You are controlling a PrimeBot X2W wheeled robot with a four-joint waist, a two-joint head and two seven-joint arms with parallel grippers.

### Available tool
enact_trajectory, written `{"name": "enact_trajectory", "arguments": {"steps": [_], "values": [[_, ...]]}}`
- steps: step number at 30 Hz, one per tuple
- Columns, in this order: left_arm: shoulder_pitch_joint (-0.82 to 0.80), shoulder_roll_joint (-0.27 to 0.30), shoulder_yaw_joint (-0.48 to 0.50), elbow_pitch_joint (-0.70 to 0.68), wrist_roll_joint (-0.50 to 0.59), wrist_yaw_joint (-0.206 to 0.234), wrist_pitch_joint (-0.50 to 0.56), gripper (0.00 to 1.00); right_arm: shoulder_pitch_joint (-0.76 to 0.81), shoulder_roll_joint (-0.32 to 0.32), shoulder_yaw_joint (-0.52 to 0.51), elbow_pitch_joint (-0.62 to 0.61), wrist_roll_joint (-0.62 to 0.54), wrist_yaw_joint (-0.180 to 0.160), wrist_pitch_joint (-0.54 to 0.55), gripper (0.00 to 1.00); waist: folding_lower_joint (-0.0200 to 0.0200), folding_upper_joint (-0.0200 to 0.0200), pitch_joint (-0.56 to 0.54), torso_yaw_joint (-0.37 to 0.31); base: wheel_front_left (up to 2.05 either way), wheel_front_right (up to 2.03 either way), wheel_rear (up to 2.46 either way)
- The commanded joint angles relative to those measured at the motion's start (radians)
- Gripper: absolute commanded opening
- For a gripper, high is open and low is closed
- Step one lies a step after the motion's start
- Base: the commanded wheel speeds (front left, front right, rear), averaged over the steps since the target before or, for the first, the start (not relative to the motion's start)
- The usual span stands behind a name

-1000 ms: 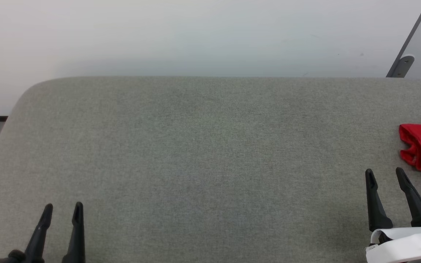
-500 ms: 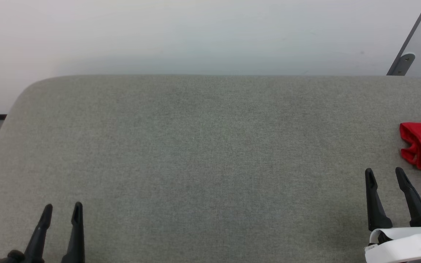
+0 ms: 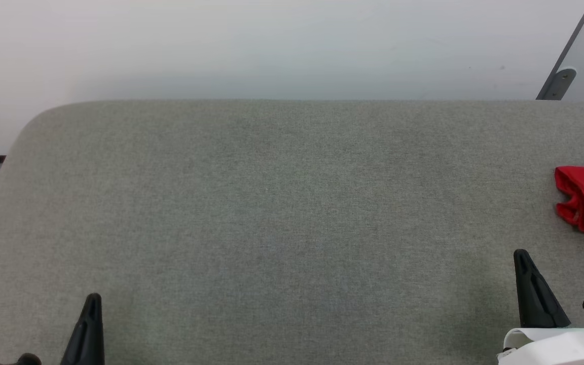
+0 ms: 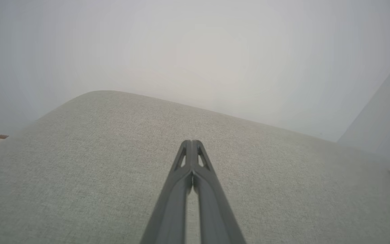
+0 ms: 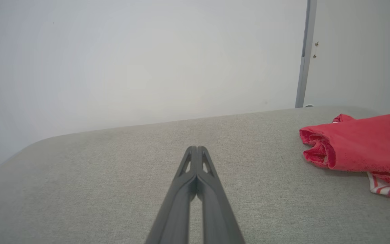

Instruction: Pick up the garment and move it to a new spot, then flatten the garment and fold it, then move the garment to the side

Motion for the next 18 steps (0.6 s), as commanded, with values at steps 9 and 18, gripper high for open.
{"name": "enact_trajectory", "arguments": {"steps": [9, 18], "values": [[-0.045, -0.005, -0.001, 0.022, -0.164, 0.001, 0.04, 0.0, -0.032, -0.012, 0.003, 0.022, 0.197, 0.0, 0.022, 0.0, 0.0, 0.0, -0.005, -0.003, 0.0, 0.0, 0.0], [-0.08, -0.021, -0.006, 0.057, -0.295, 0.001, 0.077, 0.0, -0.049, -0.016, 0.004, 0.055, 0.353, 0.0, 0.04, 0.0, 0.0, 0.0, -0.01, -0.006, 0.0, 0.0, 0.0]]}}
